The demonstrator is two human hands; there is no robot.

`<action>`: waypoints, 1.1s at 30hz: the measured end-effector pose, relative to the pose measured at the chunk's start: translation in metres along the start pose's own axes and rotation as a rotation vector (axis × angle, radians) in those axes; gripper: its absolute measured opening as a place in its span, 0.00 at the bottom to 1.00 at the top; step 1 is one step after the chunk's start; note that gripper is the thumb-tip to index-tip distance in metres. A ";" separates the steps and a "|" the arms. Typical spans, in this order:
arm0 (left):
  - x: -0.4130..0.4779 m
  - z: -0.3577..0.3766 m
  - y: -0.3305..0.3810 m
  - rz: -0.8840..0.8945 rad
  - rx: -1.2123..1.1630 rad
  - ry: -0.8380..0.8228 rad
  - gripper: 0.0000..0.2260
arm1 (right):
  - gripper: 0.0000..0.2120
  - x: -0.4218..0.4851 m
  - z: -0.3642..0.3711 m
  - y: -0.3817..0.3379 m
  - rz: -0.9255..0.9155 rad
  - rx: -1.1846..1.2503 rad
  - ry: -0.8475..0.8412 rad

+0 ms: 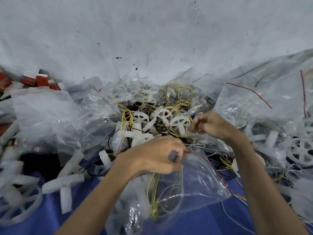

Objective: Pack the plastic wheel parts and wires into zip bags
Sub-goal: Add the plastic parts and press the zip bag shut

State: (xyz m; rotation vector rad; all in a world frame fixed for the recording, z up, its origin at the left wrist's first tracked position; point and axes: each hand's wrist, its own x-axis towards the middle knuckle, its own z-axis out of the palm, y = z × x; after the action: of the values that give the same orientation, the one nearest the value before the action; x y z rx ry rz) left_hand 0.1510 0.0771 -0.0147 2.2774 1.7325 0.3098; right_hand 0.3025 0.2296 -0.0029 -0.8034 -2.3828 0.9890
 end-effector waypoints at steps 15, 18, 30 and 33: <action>-0.032 -0.047 -0.029 -0.079 -0.096 -0.115 0.11 | 0.20 0.007 0.013 0.019 0.152 -0.523 -0.109; -0.040 -0.052 -0.036 -0.082 -0.111 -0.118 0.14 | 0.22 0.002 0.004 0.028 0.279 -0.637 -0.063; -0.063 -0.074 -0.045 -0.105 -0.133 -0.118 0.15 | 0.12 0.000 0.001 0.004 0.058 0.071 0.192; -0.063 -0.074 -0.047 -0.112 -0.157 -0.127 0.14 | 0.14 0.002 0.007 -0.003 0.094 0.497 0.306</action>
State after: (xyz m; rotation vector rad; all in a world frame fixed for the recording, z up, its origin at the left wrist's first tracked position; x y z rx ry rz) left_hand 0.0672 0.0337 0.0387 2.0357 1.7008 0.2628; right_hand 0.2959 0.2254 -0.0053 -0.8071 -1.7500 1.3174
